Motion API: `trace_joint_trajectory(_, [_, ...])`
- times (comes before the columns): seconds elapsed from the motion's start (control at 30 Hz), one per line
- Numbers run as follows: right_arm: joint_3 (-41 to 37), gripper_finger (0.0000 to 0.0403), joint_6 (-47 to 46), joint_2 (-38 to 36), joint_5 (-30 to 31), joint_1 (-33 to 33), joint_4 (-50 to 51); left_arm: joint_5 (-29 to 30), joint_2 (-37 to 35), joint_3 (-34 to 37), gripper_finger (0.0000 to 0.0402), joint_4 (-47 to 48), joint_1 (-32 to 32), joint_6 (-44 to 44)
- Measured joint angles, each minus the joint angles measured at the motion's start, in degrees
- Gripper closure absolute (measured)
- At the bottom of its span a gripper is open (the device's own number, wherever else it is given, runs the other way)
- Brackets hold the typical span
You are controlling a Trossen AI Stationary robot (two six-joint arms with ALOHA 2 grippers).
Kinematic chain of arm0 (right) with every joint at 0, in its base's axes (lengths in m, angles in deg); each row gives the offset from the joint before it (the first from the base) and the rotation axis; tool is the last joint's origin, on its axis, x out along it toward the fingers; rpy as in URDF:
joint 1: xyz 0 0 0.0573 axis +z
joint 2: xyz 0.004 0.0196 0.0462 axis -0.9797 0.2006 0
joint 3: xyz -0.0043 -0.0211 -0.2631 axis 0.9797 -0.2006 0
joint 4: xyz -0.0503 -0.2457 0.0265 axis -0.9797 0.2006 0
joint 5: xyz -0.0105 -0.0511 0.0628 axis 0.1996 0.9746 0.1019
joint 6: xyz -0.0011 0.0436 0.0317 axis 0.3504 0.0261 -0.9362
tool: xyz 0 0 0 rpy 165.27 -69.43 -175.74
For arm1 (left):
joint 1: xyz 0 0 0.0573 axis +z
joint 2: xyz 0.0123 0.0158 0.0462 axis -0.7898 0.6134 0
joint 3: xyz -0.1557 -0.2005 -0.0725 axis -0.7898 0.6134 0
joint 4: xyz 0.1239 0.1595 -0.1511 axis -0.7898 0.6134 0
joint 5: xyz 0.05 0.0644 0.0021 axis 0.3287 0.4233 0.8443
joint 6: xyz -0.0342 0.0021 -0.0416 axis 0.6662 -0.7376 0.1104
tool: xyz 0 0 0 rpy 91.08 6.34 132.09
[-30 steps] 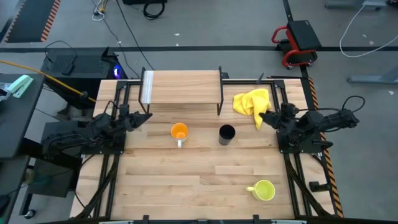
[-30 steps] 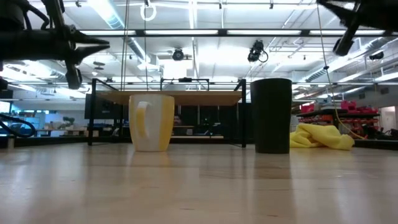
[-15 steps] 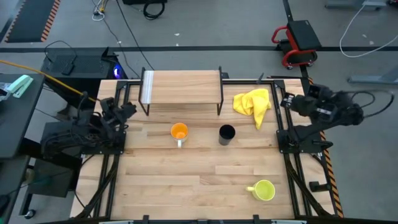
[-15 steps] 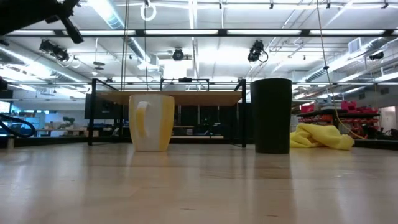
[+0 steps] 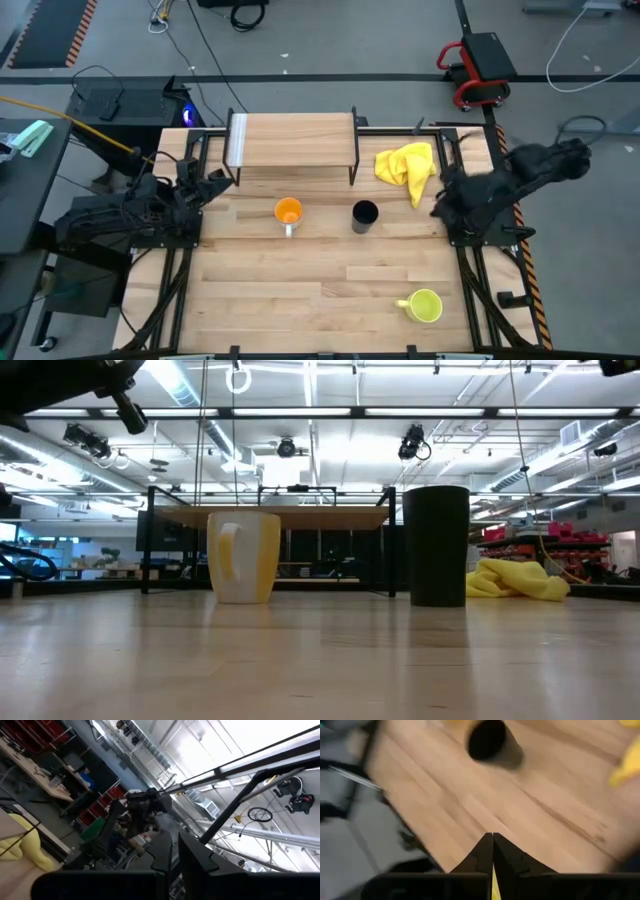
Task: Stack small to large cups/mugs on shelf
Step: Put the yellow mug on the shelf
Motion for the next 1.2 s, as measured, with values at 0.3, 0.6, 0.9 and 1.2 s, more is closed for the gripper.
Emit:
trace_joint_trajectory(0.3, [-0.2,0.0382,-26.3,11.3,4.1,25.3,-0.4,-0.2,0.0,0.0,0.0359,0.0,0.0,-0.1])
trace_joint_trajectory(0.6, [-0.2,0.0364,-54.9,21.3,7.2,42.2,-4.5,-0.4,0.0,0.0,0.0358,0.3,0.0,-0.1])
trace_joint_trajectory(0.9, [-0.2,0.0332,-56.1,30.6,2.4,39.3,-12.0,-0.7,0.0,-0.1,0.0346,5.2,0.0,0.3])
trace_joint_trajectory(1.2, [-0.3,0.0332,-56.4,36.7,-0.4,34.1,-10.0,-4.4,0.2,-0.1,0.0349,7.7,0.0,0.2])
